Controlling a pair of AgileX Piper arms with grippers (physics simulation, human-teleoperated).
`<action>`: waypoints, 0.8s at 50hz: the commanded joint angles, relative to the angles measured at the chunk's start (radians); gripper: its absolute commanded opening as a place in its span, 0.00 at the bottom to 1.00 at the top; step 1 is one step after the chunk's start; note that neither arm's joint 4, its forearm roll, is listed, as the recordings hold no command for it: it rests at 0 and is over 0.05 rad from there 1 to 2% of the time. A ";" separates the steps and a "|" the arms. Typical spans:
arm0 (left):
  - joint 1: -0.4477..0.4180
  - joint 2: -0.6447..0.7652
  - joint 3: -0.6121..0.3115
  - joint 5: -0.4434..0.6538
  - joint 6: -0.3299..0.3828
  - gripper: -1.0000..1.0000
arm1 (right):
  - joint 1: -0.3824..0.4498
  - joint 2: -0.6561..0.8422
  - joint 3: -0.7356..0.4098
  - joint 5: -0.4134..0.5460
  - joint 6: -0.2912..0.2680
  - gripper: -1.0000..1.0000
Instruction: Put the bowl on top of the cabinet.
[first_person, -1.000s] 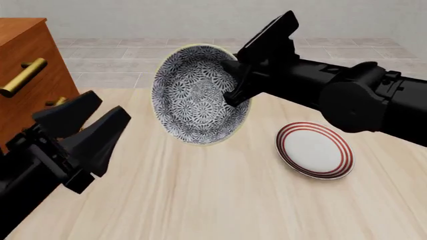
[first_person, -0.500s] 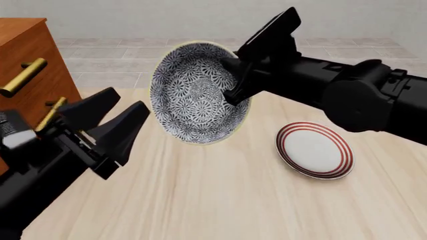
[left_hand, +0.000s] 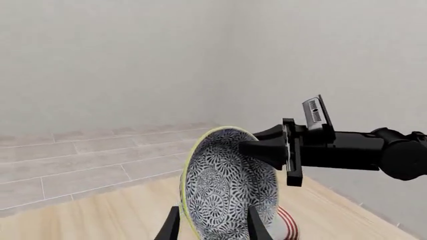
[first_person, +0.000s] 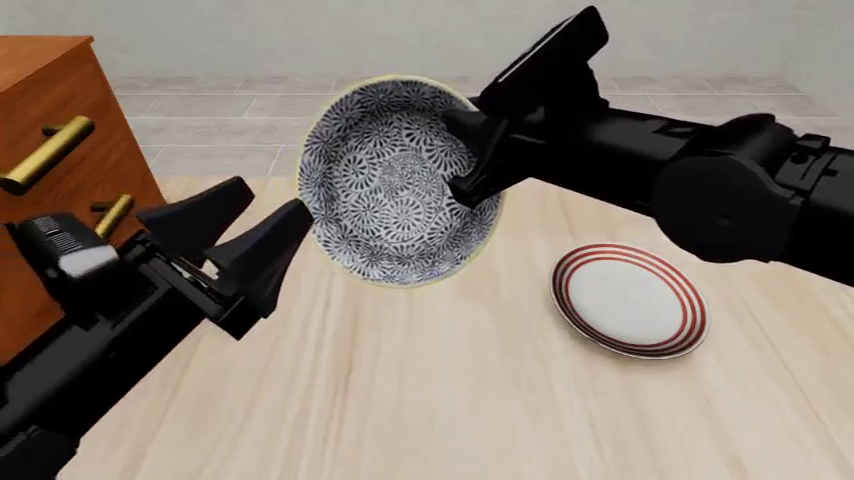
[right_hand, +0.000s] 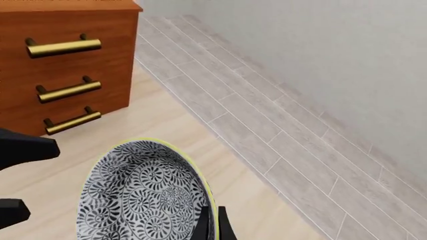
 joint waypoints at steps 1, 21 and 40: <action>0.008 0.038 -0.003 -0.018 0.003 1.00 | 0.005 -0.007 -0.008 0.002 0.009 0.00; 0.031 0.094 0.001 -0.069 -0.008 1.00 | 0.014 -0.021 -0.009 0.010 0.014 0.00; 0.053 0.152 -0.010 -0.122 -0.052 1.00 | 0.021 -0.027 -0.008 0.013 0.017 0.00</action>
